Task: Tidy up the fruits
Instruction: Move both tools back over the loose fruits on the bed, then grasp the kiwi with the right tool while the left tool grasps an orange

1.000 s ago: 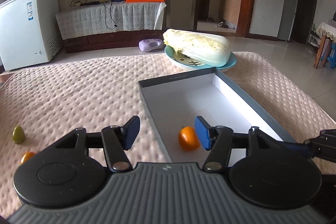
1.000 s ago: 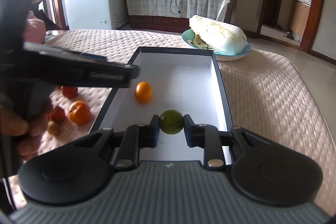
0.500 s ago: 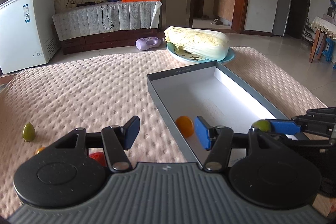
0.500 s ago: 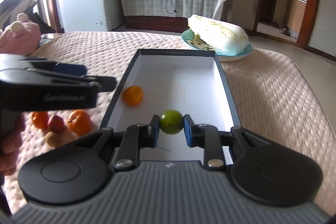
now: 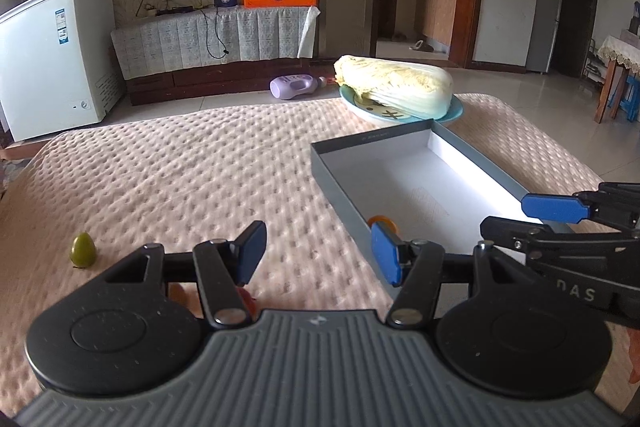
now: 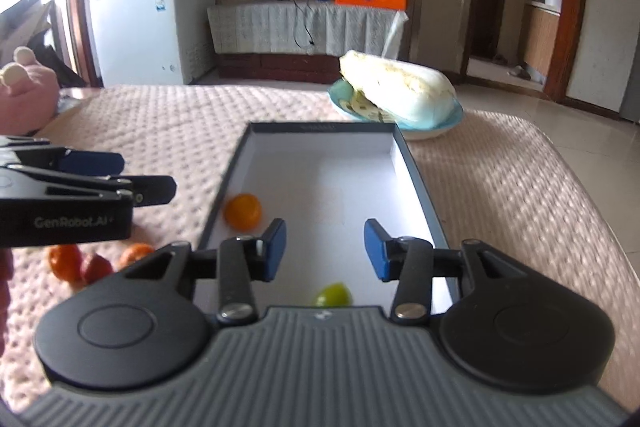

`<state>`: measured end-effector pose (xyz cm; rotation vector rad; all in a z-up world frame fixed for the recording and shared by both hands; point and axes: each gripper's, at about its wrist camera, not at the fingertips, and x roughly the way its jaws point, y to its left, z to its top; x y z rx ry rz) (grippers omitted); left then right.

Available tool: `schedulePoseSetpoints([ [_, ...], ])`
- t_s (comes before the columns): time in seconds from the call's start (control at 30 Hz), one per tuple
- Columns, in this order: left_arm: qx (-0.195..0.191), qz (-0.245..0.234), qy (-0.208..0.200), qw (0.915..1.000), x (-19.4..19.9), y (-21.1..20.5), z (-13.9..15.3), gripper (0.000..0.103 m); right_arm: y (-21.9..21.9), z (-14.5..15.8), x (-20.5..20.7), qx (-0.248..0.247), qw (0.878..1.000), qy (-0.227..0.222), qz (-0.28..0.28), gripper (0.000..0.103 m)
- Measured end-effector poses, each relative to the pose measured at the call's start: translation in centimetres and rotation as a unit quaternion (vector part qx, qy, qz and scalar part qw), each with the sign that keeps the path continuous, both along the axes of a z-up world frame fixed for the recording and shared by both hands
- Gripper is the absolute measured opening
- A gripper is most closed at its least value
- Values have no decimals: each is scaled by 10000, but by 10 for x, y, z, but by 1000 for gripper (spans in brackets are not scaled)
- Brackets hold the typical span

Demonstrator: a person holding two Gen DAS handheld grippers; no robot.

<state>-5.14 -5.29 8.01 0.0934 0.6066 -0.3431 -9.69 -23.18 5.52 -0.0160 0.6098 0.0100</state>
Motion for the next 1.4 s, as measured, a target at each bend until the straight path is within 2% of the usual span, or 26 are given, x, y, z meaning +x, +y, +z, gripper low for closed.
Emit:
schedulePoseSetpoints([
  [0.13, -24, 110, 8, 9999, 0, 16, 2, 64, 12, 6, -4, 28, 9992, -212, 333, 46],
  [0.43, 219, 354, -17, 9991, 0, 51, -2, 64, 42, 11, -8, 144, 9945, -399, 961, 46],
  [0.7, 120, 708, -17, 9974, 2, 89, 0, 64, 81, 1, -11, -9, 9851, -65, 1719, 44],
  [0.73, 152, 732, -14, 9972, 2, 92, 0, 64, 85, -1, -11, -16, 9836, -31, 1803, 40],
  [0.77, 168, 737, -7, 9971, 2, 94, -1, 64, 89, -2, -11, -22, 9821, 3, 1883, 36],
  [0.87, 170, 693, 3, 9974, 1, 98, -1, 64, 104, -10, -15, 35, 9748, 193, 2222, 36],
  [1.0, 191, 640, -21, 9978, -1, 102, 0, 65, 126, -23, -22, -186, 9651, 460, 2573, 34],
  [1.33, 260, 486, 10, 9985, -9, 110, -2, 68, 134, -38, -14, -428, 9671, 732, 2397, 34],
  [1.4, 342, 413, -2, 9986, -11, 110, -3, 68, 136, -43, -12, -483, 9664, 783, 2400, 30],
])
